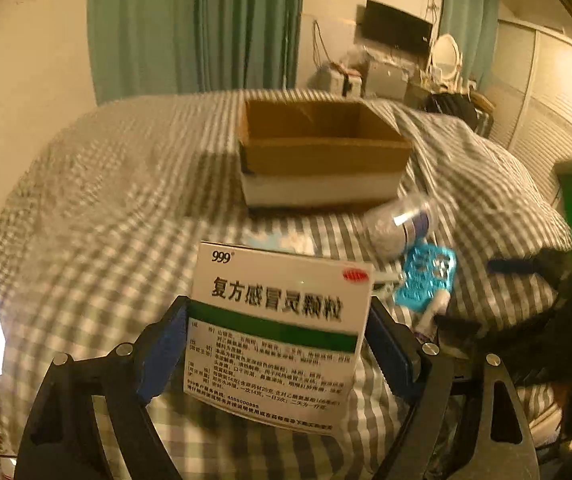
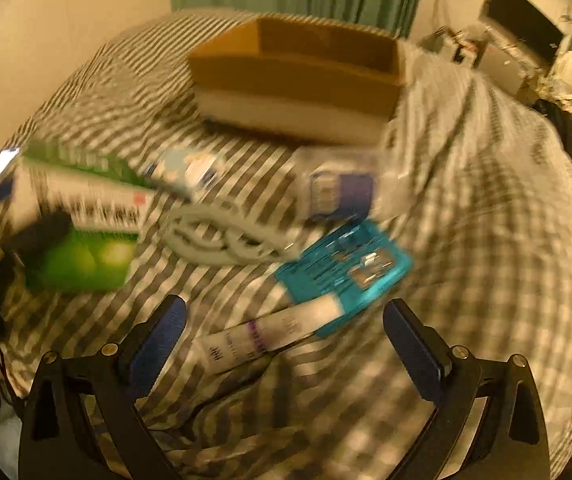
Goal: Organize objects
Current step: 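Grasp the green-white medicine box with the left tool, then grasp the white BOP tube with right tool while left tool holds the medicine box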
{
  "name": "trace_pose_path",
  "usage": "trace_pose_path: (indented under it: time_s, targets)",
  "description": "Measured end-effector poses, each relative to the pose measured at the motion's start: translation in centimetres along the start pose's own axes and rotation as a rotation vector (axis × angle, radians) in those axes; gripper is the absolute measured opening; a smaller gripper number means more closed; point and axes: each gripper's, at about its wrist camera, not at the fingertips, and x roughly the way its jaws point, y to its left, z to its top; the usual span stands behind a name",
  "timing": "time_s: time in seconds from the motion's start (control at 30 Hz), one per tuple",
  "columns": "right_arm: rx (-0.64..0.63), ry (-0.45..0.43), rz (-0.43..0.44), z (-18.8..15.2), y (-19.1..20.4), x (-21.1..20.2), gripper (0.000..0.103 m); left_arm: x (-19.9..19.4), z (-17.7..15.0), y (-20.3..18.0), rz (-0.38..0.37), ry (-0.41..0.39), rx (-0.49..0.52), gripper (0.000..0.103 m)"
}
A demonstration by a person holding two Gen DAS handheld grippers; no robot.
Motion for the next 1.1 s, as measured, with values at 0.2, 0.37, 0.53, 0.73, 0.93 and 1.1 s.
trace_pose_path:
  time_s: [0.2, 0.37, 0.53, 0.73, 0.93, 1.1]
  targets:
    - [0.006, 0.167, 0.052, -0.8, 1.1, 4.6, 0.099, -0.5, 0.1, 0.6, 0.018, -0.025, -0.002, 0.086]
    - [0.008, 0.180, 0.069, -0.6, 1.8, 6.1, 0.079, -0.2, -0.2, 1.2, 0.011, -0.014, -0.015, 0.086]
    - [-0.012, 0.155, 0.074, -0.2, 2.3, 6.1, 0.043, 0.1, -0.3, 1.5, 0.004, -0.007, -0.026, 0.086]
    - [-0.025, 0.081, 0.073, 0.2, 2.0, 4.2, 0.029, 0.1, -0.4, 1.6, 0.004, -0.007, -0.028, 0.086]
    - [-0.046, -0.040, 0.098, 1.1, 1.7, 0.5, 0.024, -0.4, 0.0, 1.2, -0.007, -0.021, -0.031, 0.086]
    - [-0.053, -0.104, 0.095, 2.1, 1.5, -1.4, 0.022, -1.2, 1.0, 0.7, 0.004, -0.051, -0.019, 0.086]
